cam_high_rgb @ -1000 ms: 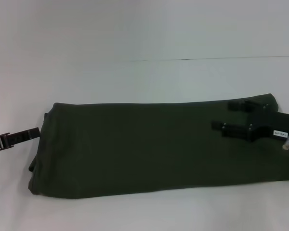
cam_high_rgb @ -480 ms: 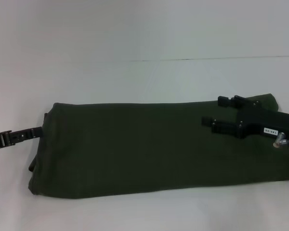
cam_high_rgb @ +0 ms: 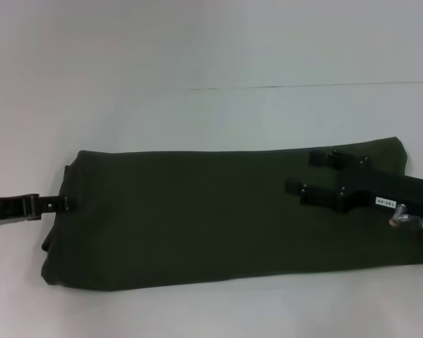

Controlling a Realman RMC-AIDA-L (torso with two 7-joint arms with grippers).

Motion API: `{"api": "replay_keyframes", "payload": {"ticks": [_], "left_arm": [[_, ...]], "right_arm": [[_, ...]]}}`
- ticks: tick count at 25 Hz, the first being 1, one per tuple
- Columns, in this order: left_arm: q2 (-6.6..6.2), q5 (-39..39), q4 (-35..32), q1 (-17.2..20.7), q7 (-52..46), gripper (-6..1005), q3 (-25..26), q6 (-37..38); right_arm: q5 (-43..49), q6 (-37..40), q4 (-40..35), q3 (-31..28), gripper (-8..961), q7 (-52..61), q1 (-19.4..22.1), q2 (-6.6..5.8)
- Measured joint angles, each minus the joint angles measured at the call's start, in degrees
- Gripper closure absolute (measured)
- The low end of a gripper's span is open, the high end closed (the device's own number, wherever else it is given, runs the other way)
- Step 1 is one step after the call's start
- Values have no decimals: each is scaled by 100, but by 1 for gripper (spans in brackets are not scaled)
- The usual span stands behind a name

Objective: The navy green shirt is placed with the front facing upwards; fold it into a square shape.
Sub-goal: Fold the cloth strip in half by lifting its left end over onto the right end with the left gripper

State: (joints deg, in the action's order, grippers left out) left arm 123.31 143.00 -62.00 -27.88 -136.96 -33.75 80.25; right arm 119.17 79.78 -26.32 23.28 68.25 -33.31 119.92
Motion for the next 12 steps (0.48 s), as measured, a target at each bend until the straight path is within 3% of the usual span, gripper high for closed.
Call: {"api": "replay_keyframes", "payload": {"ticks": [12], "left_arm": [[-6, -1, 476, 26, 38, 109, 27, -501]], "right_arm": [[0, -52, 118, -14, 53, -82, -54, 5]]}}
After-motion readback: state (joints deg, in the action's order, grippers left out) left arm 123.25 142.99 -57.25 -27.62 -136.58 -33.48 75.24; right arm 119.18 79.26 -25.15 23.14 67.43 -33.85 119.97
